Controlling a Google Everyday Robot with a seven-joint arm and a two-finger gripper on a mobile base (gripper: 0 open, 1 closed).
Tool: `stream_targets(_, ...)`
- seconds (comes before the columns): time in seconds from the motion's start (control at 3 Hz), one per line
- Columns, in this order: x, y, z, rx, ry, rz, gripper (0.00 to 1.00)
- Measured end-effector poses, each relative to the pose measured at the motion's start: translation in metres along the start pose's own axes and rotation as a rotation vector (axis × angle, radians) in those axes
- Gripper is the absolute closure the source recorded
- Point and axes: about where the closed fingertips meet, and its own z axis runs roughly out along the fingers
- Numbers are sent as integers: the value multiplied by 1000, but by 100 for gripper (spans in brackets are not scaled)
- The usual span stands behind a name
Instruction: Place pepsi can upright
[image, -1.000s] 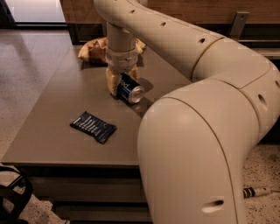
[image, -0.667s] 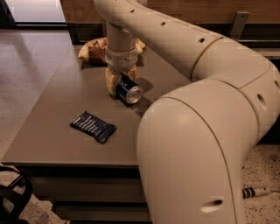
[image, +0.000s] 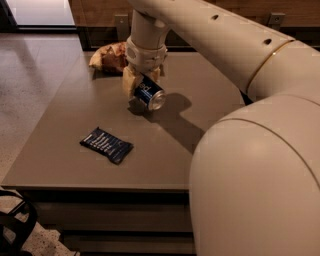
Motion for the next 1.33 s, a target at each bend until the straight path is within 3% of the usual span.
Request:
stream_targets(0.33,5,-13,-42,-31,-136,-61,100)
stream_targets(0.67,12,-30,-67,-75,-250,-82,100)
stream_targets(1.0,11,-46,-77,-154,-393,-136,100)
stream_targets(1.33,8,-60,-85,-237,-608,-246,100)
